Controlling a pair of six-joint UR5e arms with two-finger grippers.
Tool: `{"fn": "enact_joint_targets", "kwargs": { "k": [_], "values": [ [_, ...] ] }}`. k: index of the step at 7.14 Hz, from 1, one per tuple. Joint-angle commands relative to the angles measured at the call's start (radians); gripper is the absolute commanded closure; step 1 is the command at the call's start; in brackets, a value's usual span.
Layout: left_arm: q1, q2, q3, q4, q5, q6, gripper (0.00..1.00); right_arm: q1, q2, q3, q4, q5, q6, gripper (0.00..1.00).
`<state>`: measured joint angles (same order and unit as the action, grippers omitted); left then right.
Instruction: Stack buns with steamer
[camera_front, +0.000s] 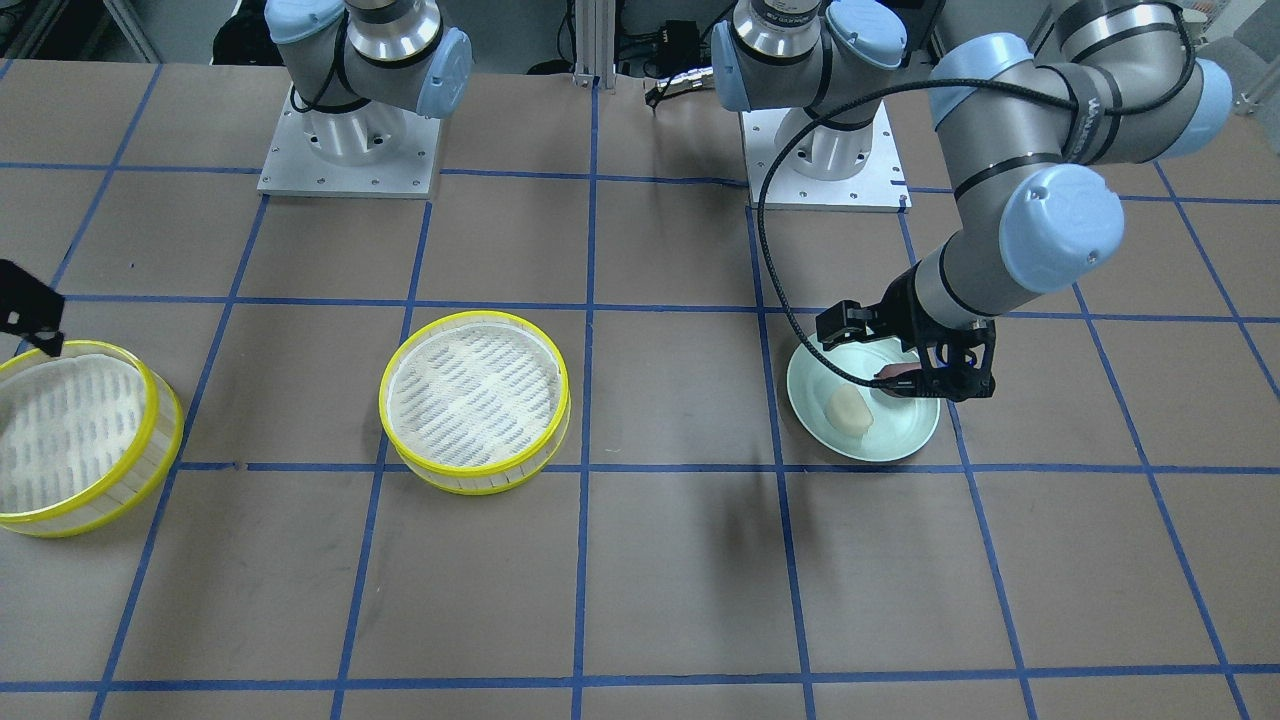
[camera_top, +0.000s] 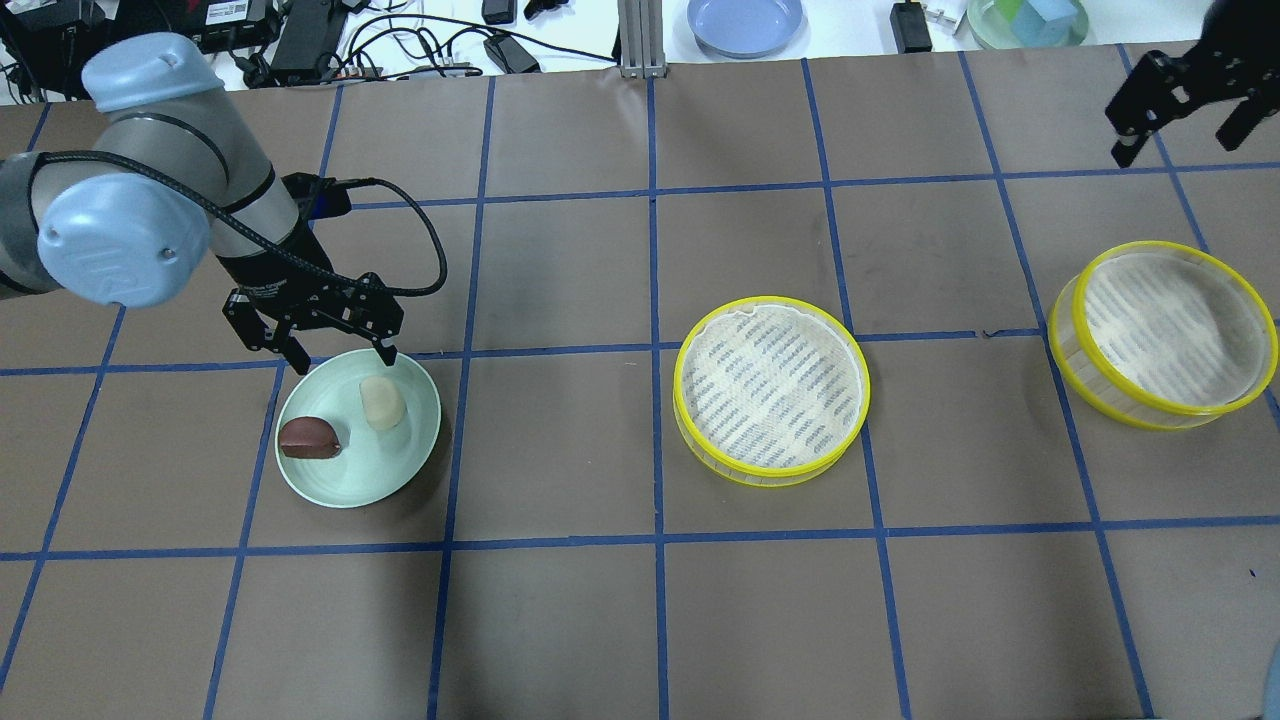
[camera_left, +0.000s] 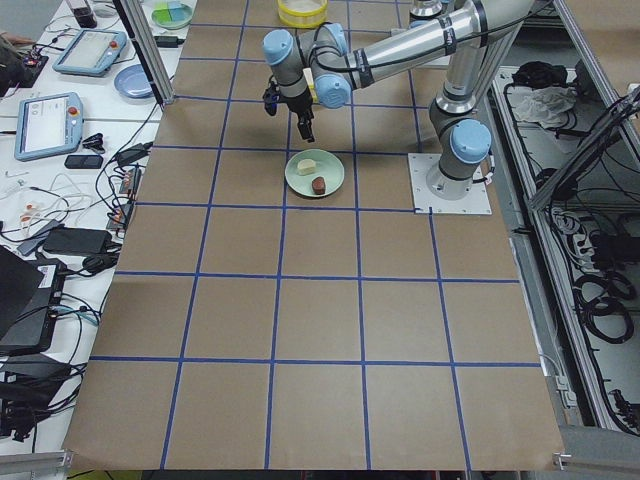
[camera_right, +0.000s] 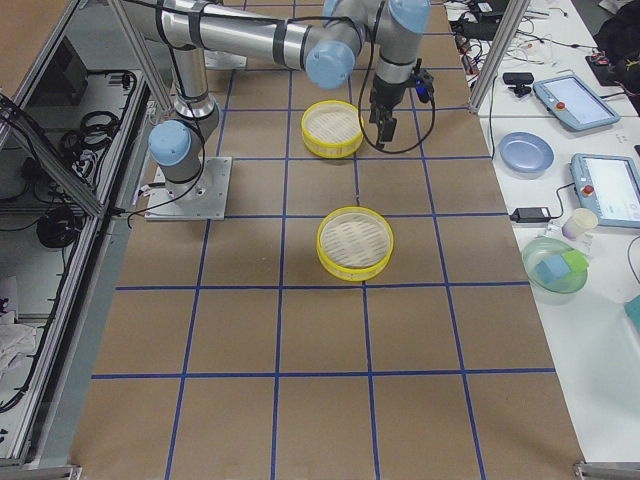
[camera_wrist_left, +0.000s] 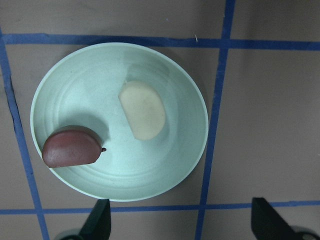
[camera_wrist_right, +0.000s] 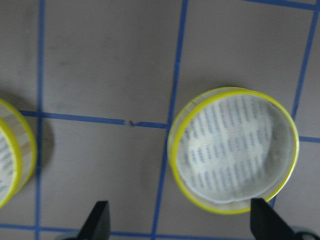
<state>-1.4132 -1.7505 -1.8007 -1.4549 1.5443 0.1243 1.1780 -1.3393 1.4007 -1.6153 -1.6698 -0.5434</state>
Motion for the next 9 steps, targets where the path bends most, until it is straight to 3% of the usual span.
{"fn": "enact_joint_targets", "kwargs": {
  "k": [1, 2, 5, 6, 7, 8, 9],
  "values": [
    [0.003, -0.11, 0.0, 0.044, 0.002, -0.011, 0.0, -0.115, 0.124, 0.033, -0.19, -0.053, -0.194, 0.0],
    [0.005, -0.141, 0.004, 0.072, 0.002, -0.012, 0.0, -0.17, 0.193, 0.05, -0.211, -0.05, -0.243, 0.0],
    [0.005, -0.205, 0.003, 0.091, 0.034, -0.005, 0.05, -0.256, 0.276, 0.182, -0.488, 0.004, -0.54, 0.09],
    [0.005, -0.217, 0.004, 0.091, 0.034, -0.009, 0.19, -0.258, 0.287, 0.193, -0.512, 0.001, -0.546, 0.28],
    [0.005, -0.228, 0.003, 0.09, 0.034, -0.011, 0.57, -0.259, 0.287, 0.193, -0.514, -0.007, -0.547, 0.52],
    [0.005, -0.234, 0.003, 0.09, 0.036, -0.011, 0.83, -0.259, 0.289, 0.193, -0.523, -0.01, -0.549, 0.6],
    [0.005, -0.236, 0.006, 0.088, 0.043, -0.005, 1.0, -0.259, 0.29, 0.193, -0.534, -0.01, -0.556, 0.75]
  ]
}}
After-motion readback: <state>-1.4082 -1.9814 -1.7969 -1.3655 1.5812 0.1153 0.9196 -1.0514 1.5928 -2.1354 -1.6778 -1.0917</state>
